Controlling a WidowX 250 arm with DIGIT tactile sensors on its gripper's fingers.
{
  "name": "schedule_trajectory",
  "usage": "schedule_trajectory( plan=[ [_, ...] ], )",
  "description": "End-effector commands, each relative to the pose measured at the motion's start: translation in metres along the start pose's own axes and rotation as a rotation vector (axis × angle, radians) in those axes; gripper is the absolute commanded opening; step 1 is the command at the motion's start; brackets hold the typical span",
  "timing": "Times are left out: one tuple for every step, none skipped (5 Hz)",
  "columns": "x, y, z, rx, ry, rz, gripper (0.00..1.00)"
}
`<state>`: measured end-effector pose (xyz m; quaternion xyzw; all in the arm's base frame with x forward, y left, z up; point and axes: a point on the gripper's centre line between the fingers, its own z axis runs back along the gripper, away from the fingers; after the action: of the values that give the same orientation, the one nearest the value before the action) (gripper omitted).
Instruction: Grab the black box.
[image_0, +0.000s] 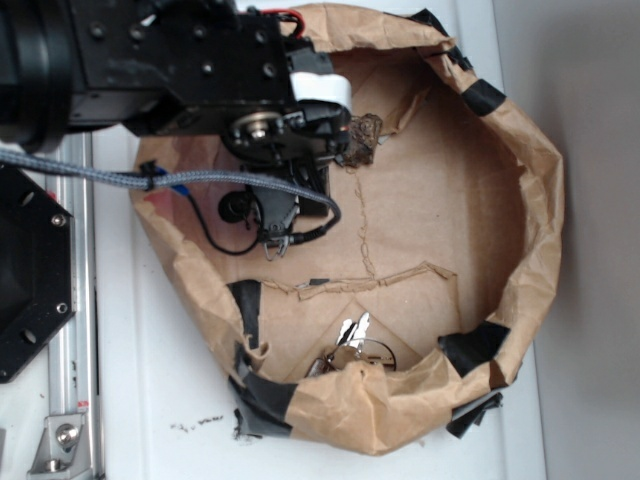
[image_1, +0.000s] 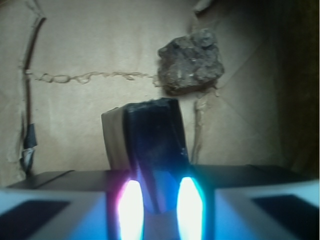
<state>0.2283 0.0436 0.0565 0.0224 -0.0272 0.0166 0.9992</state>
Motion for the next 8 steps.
schedule_trajectory(
  plan=[
    [0.011,0.001,0.01,0.019,-0.044,-0.003,0.0],
    [0.011,0.0,0.012,0.006,-0.049,-0.007,0.0],
    [0.009,0.001,0.014,-0.006,-0.057,-0.024,0.41],
    [0.006,-0.002,0.019,-0.022,-0.069,-0.034,1.0],
    [0.005,-0.001,0.021,-0.02,-0.075,-0.019,1.0],
    [0.009,-0.003,0.008,0.003,-0.077,-0.032,1.0],
    [0.013,-0.002,-0.011,0.019,-0.067,-0.022,1.0],
    [0.015,-0.007,-0.035,0.026,-0.04,-0.018,1.0]
  ],
)
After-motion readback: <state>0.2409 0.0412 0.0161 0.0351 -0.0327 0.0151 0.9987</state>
